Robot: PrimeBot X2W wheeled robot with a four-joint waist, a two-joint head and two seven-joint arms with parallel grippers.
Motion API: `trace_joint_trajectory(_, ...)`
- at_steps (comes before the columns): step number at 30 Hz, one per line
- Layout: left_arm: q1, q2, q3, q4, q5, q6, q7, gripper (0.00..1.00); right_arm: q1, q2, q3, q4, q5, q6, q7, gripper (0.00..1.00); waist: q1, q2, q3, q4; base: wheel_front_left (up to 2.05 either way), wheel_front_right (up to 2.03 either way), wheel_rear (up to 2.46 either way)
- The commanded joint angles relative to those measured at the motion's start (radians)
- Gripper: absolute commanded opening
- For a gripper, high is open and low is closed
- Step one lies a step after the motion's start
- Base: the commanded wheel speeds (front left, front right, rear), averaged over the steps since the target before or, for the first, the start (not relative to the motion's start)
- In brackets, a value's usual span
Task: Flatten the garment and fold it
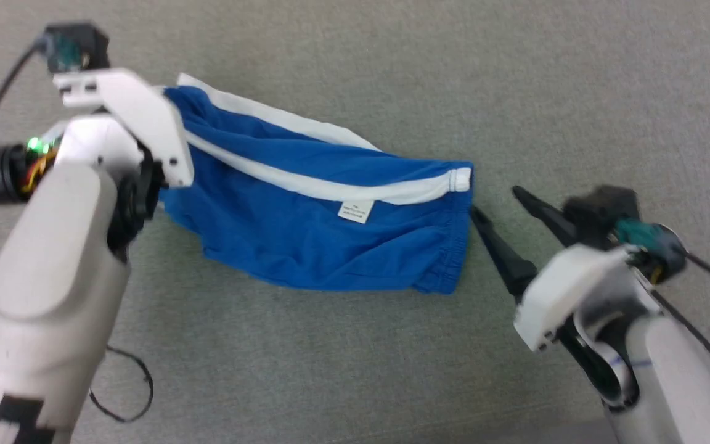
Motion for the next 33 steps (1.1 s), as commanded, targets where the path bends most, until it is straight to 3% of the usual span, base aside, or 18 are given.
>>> trace_joint_trajectory(1, 0.047, 0.011, 0.008, -0.026, 0.014, 0.011, -0.048, 1.00, 0.035, 0.005, -0.019, -0.028, -0.025, -0.002, -0.033, 1.00, 0.0001, 0.0000, -0.048, 0.038, 0.00, 0.00, 0.00)
trace_joint_trajectory(5, 0.162, 0.041, 0.022, -0.125, 0.035, 0.028, -0.165, 1.00, 0.121, 0.013, -0.058, -0.119, -0.093, -0.002, -0.110, 1.00, 0.0001, 0.0000, -0.085, 0.060, 0.00, 0.00, 0.00)
trace_joint_trajectory(9, 0.252, 0.080, 0.030, -0.229, 0.028, 0.024, -0.192, 1.00, 0.194, 0.024, -0.093, -0.208, -0.139, -0.002, -0.134, 1.00, 0.0001, 0.0000, -0.107, 0.071, 0.00, 0.00, 0.00)
trace_joint_trajectory(18, 0.275, 0.168, -0.001, -0.337, -0.061, -0.053, 0.052, 1.00, 0.307, 0.065, -0.101, -0.343, -0.176, -0.002, -0.121, 1.00, 0.0001, 0.0000, -0.109, 0.016, 0.00, 0.00, 0.00)
trace_joint_trajectory(33, 0.204, 0.161, -0.089, -0.100, -0.112, -0.086, 0.320, 1.00, 0.309, 0.094, -0.053, -0.345, -0.189, -0.002, -0.127, 1.00, 0.0001, 0.0000, -0.051, -0.083, 0.00, 0.00, 0.00)
